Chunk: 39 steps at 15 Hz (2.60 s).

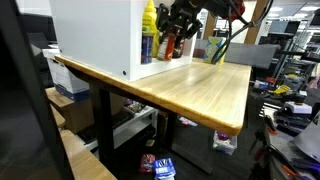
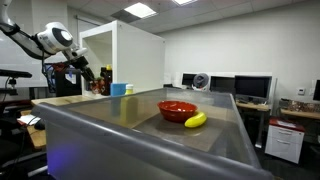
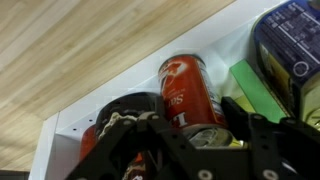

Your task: Move the red can backwards

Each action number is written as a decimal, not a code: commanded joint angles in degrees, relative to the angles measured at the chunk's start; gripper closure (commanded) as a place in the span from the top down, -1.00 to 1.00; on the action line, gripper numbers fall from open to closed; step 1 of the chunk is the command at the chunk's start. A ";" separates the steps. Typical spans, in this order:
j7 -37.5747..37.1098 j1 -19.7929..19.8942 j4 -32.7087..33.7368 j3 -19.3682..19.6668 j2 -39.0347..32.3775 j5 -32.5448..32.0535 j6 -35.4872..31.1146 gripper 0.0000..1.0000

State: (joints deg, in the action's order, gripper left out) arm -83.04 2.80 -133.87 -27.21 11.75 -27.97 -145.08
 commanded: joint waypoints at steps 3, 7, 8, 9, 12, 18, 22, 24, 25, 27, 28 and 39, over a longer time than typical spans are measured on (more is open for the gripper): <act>0.38 -4.25 3.62 4.39 -3.49 -1.46 2.16 -0.34; 0.30 -6.18 4.50 6.42 -4.22 -1.22 3.15 -0.34; 0.21 -6.52 4.62 6.77 -4.31 -1.27 3.33 -0.34; 0.20 -6.84 4.71 7.07 -4.40 -1.30 3.56 -0.34; -0.19 -7.52 4.90 7.69 -4.42 -1.81 4.40 -0.34; -1.05 -8.03 5.70 8.40 -4.83 -3.76 7.02 -0.34; -0.16 -8.74 5.92 9.14 -4.96 -2.55 7.05 -0.34; -0.29 -8.97 5.80 9.40 -4.90 -2.01 6.59 -0.34; -0.70 -9.07 5.84 9.51 -4.91 -1.91 6.43 -0.34; -0.95 -9.30 6.14 9.75 -5.11 -1.36 6.45 -0.34; -1.26 -9.32 6.37 9.77 -5.28 -1.26 6.62 -0.34; -3.42 -9.45 6.56 10.32 -5.33 -1.44 7.04 0.87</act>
State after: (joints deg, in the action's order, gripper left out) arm -84.79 -5.70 -128.09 -17.67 6.99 -29.72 -138.78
